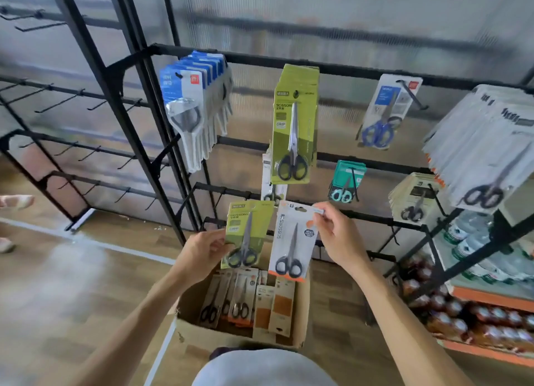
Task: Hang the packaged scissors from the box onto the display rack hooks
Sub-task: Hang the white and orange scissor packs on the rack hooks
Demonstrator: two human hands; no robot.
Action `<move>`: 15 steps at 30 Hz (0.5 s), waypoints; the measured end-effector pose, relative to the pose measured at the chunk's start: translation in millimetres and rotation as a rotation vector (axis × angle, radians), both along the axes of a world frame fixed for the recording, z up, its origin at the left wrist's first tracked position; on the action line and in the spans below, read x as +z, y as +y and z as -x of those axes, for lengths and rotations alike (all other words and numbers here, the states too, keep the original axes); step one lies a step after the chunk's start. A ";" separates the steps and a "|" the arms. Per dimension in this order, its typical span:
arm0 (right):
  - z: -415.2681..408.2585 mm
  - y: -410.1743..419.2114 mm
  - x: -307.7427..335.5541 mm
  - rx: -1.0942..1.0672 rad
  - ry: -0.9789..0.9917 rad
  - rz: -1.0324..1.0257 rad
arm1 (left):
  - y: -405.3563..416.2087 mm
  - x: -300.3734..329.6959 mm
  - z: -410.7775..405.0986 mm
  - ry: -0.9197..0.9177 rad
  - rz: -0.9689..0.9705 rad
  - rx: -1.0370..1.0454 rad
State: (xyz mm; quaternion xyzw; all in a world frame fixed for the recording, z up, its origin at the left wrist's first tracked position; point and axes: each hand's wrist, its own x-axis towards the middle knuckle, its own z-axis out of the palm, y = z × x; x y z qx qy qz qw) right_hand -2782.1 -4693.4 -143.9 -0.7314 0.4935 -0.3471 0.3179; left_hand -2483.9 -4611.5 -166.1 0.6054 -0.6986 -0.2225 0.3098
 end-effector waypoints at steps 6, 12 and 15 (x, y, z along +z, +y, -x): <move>-45.3 -31.9 -23.4 -0.076 0.011 -0.092 | 13.2 -25.2 -35.0 0.002 -0.087 0.064; -90.7 -80.3 -38.8 -0.168 0.031 -0.272 | -1.7 -50.1 -79.4 0.007 -0.126 0.086; -108.0 -103.3 -33.9 -0.257 0.061 -0.347 | -16.9 -56.1 -97.5 0.033 -0.151 0.071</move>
